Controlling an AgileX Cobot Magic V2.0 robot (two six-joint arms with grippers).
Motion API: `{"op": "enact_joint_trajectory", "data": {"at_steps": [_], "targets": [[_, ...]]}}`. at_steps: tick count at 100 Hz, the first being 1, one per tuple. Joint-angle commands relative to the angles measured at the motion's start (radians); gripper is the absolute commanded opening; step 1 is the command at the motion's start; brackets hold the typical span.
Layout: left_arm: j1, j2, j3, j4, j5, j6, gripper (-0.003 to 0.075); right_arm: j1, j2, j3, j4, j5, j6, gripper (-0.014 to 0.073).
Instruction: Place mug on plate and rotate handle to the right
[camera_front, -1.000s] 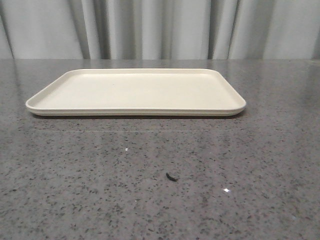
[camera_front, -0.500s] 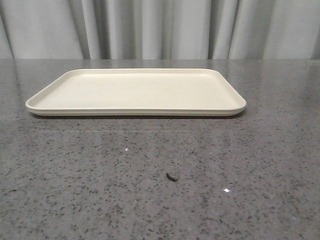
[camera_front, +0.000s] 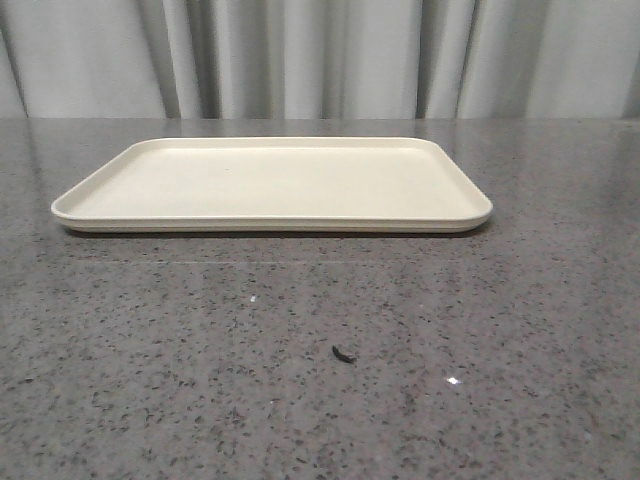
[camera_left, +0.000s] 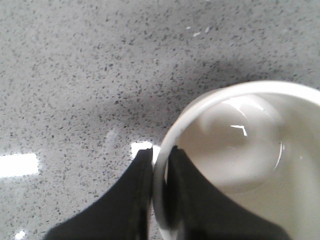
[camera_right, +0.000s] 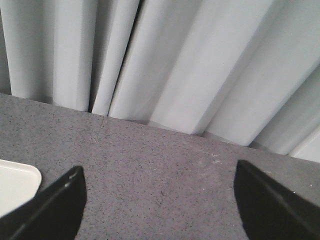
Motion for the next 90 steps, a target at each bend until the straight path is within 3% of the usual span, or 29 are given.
{"op": "enact_joint_trajectory", "data": {"at_steps": [1,22,52,90], "targets": [[-0.003,-0.014,-0.033,-0.018,-0.039,0.003,-0.0018,0.001,-0.008,-0.030,-0.017,-0.068,-0.010,0.0594],[-0.003,-0.018,-0.146,-0.045,-0.030,0.016,-0.0018,0.001,-0.008,-0.030,-0.017,-0.068,-0.010,0.0594],[-0.014,0.047,-0.473,-0.266,0.016,0.077,-0.0019,0.001,-0.008,-0.030,-0.017,-0.067,-0.010,0.0594],[-0.324,0.354,-0.837,-0.285,0.062,0.077,-0.0019,0.001,-0.008,-0.030,-0.017,-0.061,-0.010,0.0594]]}}
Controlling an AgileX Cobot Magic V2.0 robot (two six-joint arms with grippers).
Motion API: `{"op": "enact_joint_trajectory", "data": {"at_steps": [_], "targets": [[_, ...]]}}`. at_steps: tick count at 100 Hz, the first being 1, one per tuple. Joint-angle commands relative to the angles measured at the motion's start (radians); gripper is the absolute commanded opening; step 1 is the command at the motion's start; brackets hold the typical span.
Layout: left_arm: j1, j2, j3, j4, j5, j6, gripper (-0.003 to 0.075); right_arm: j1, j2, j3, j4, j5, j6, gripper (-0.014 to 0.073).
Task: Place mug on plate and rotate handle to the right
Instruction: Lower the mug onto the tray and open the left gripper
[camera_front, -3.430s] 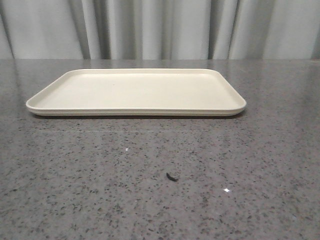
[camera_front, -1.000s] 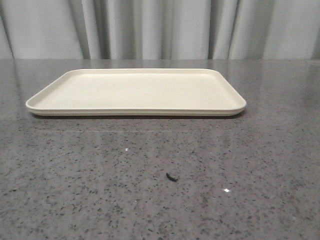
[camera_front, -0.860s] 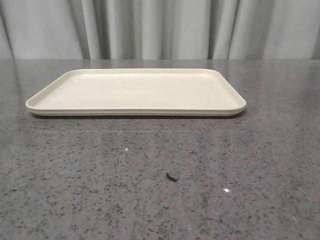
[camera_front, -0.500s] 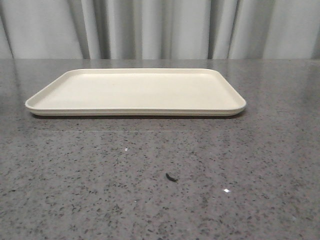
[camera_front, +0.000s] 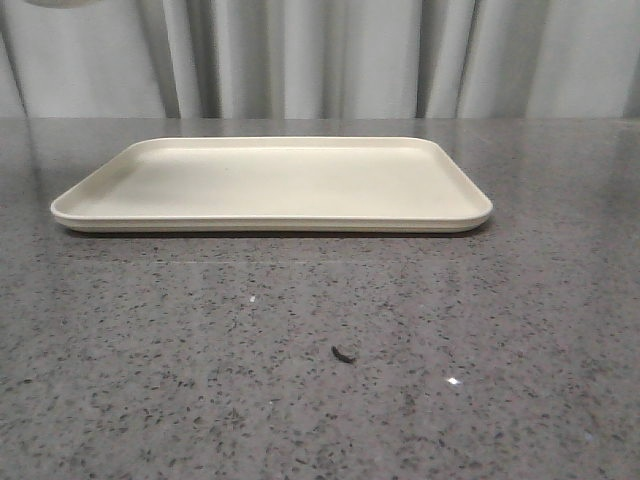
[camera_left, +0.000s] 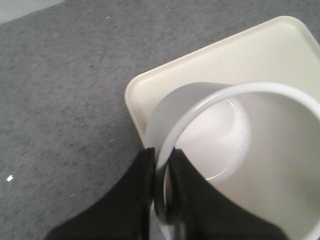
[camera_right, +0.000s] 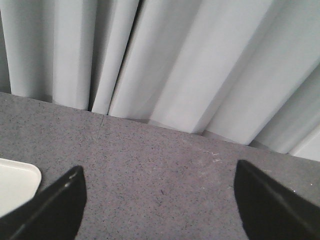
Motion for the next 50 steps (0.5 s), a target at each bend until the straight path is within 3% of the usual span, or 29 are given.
{"op": "enact_joint_trajectory", "data": {"at_steps": [1,23,50], "targets": [[-0.075,0.039,-0.088,-0.029,-0.038,-0.001,-0.0019,0.001,-0.008,-0.030,-0.017,-0.064,-0.010,0.0594],[-0.198,0.209,-0.153,-0.035,-0.029,-0.001,-0.0019,0.001,-0.008,-0.030,-0.017,-0.047,-0.010,0.0594],[-0.226,0.308,-0.154,-0.050,-0.045,-0.001,-0.0019,0.001,-0.008,-0.030,-0.017,-0.035,-0.010,0.0594]]}}
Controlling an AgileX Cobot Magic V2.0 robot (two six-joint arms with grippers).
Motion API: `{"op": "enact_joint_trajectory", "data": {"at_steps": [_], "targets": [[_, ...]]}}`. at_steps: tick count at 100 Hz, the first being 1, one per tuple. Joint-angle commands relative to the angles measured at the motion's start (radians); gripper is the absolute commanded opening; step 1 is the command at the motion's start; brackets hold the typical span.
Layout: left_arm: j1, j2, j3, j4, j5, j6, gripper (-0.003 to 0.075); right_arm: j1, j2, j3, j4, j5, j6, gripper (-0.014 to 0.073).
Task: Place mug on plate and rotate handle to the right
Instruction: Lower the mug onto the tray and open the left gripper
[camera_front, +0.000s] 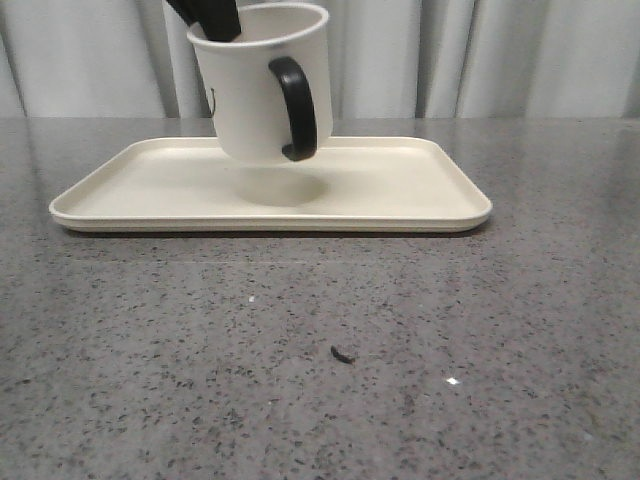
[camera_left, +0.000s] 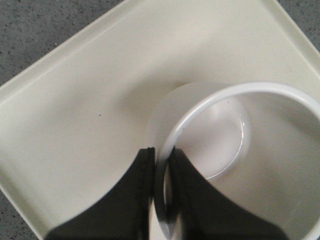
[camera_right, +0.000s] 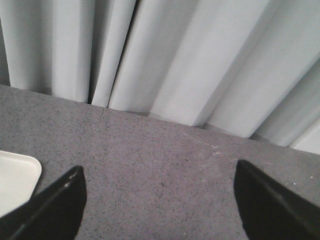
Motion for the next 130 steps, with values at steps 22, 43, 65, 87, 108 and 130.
{"op": "enact_joint_trajectory", "data": {"at_steps": [22,43,65,87,108,130], "targets": [[-0.009,-0.007,-0.036,-0.026,-0.033,-0.001,-0.0019,0.001,-0.008,-0.030,-0.017,-0.057,-0.010,0.0594],[-0.009,0.013,-0.036,-0.026,-0.019,-0.001,-0.0019,0.001,-0.008,-0.030,-0.017,-0.056,-0.010,0.0594],[-0.009,0.013,-0.036,-0.023,-0.024,-0.001,-0.0019,0.001,-0.008,-0.030,-0.018,-0.056,-0.010,0.0594],[-0.009,0.013,-0.036,-0.026,-0.009,-0.001,0.0000,0.001,-0.008,-0.030,-0.018,-0.056,-0.010,0.0594],[-0.009,0.013,-0.036,-0.026,0.005,-0.001,0.0193,0.001,-0.008,-0.030,-0.018,-0.056,-0.010,0.0594],[-0.009,0.013,-0.074,-0.028,0.007,-0.001,0.0318,0.001,-0.008,-0.030,-0.018,-0.054,-0.010,0.0594]]}}
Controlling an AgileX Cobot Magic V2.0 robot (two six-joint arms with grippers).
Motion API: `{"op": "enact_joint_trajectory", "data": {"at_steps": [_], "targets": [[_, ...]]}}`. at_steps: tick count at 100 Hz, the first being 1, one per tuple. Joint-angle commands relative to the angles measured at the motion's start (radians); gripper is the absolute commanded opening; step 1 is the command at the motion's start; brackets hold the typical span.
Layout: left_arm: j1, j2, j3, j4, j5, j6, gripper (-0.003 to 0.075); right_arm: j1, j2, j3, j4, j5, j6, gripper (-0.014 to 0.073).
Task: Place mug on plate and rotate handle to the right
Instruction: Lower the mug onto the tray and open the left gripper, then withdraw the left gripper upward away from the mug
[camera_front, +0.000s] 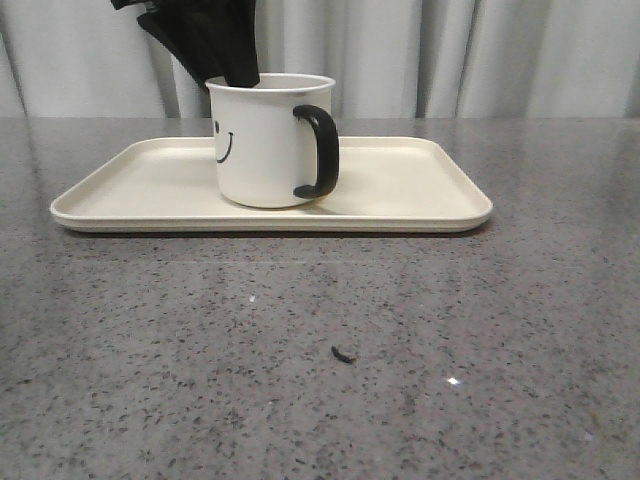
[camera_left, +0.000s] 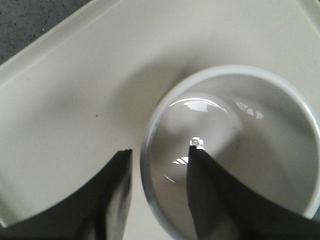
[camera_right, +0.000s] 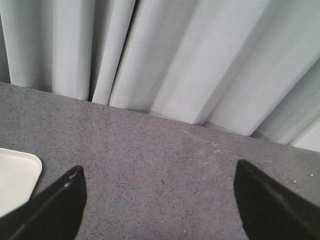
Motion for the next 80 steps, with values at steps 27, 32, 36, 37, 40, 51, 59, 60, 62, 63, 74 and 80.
{"op": "enact_joint_trajectory", "data": {"at_steps": [27,32,36,37,40,51,59,60,62,63,74,80], "targets": [[-0.009,-0.068,-0.233,-0.028,0.013,-0.003,0.0316,0.001,-0.008,-0.030,-0.017,-0.064,-0.010,0.0594],[-0.009,-0.082,-0.265,-0.028,0.013,-0.003,0.0316,0.001,-0.008,-0.030,-0.017,-0.064,-0.010,0.0594],[-0.007,-0.094,-0.287,-0.028,0.013,-0.003,0.0316,0.001,-0.008,-0.030,-0.017,-0.064,-0.010,0.0594],[-0.007,-0.099,-0.294,-0.025,0.013,-0.003,0.0316,0.001,-0.008,-0.030,-0.017,-0.064,-0.010,0.0594],[-0.007,-0.111,-0.308,-0.018,0.013,-0.003,0.0316,0.001,-0.008,-0.030,-0.017,-0.064,-0.010,0.0594],[-0.005,-0.176,-0.335,0.036,0.013,-0.005,0.0314,0.001,-0.008,-0.030,-0.017,-0.060,-0.010,0.0594],[-0.005,-0.231,-0.335,0.107,0.013,-0.011,0.0314,0.001,-0.008,-0.030,-0.017,-0.060,-0.010,0.0594],[-0.005,-0.241,-0.335,0.120,0.013,-0.011,0.0314,0.001,-0.008,-0.030,-0.017,-0.060,-0.010,0.0594],[-0.005,-0.251,-0.335,0.139,0.013,-0.011,0.0314,0.001,-0.008,-0.030,-0.017,-0.062,-0.010,0.0594],[-0.005,-0.261,-0.335,0.146,0.013,-0.013,0.0314,0.001,-0.008,-0.030,-0.017,-0.062,-0.010,0.0594],[-0.005,-0.344,-0.335,0.256,0.013,-0.054,0.0314,0.001,-0.008,-0.030,-0.009,-0.065,-0.010,0.0594],[-0.005,-0.391,-0.335,0.307,0.013,-0.065,0.0314,0.001,-0.008,-0.030,-0.006,-0.066,-0.010,0.0594]]}}
